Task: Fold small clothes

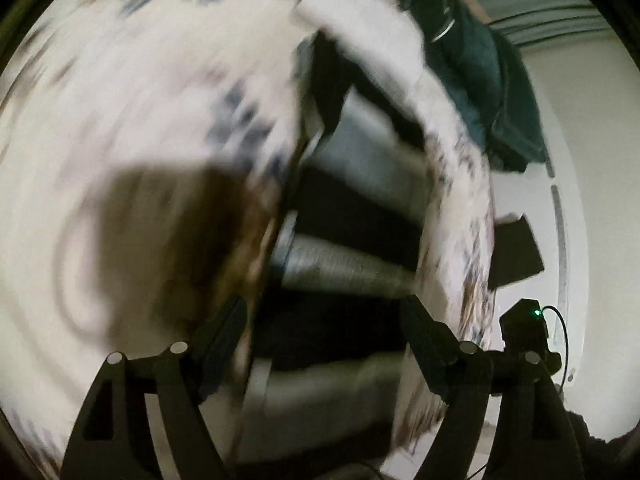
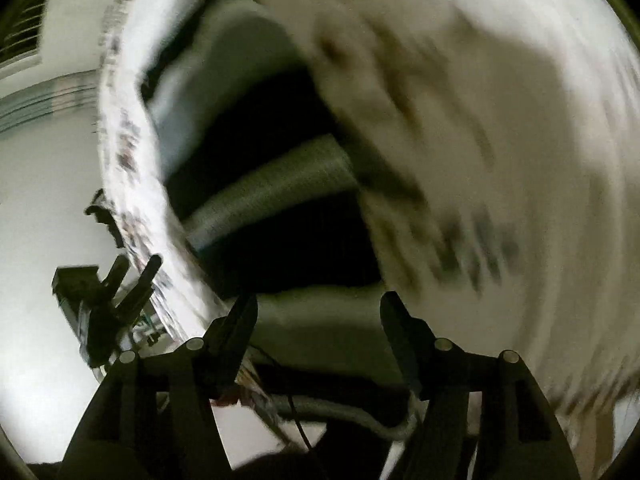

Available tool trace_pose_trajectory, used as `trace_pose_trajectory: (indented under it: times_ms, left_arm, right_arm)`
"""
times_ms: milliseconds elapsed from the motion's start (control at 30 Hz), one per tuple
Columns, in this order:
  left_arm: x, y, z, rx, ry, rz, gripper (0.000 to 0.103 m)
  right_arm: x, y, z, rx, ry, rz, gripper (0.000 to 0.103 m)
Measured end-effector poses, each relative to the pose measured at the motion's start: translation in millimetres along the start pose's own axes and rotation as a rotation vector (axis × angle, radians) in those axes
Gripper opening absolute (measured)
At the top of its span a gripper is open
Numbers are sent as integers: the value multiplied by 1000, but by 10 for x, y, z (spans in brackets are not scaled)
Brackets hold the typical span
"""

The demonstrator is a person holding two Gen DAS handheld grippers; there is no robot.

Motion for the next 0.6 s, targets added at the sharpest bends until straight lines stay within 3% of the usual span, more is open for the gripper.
trace_pose_trajectory:
  times_ms: [133,333,500,600]
  left_arm:
    - [801,-73,-321,-51,-58,-77,77]
    - [1563,189,-512,-88,-86,-169,77]
    - [1727,304,-454,-97,-84,-142,77]
    - [1776,296,-376,-77,-83,-113,75]
  right_arm:
    - [521,393,315,-8,57,-88,66]
    - [1043,929,597,-18,71,-132,66]
    - [1244,1334,574,-169,131,-156,66]
    - [1284,1529,430,-178,113,-139,66]
Point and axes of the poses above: each gripper's, at about its wrist camera, not at the fingertips, and y roughly the way its jaws point, z to its right, x to its underside, the point moved 5 cm from there along y, roughly the way its jaws point, and after that the axes turned 4 degrees about z, right-handed, at the moved point
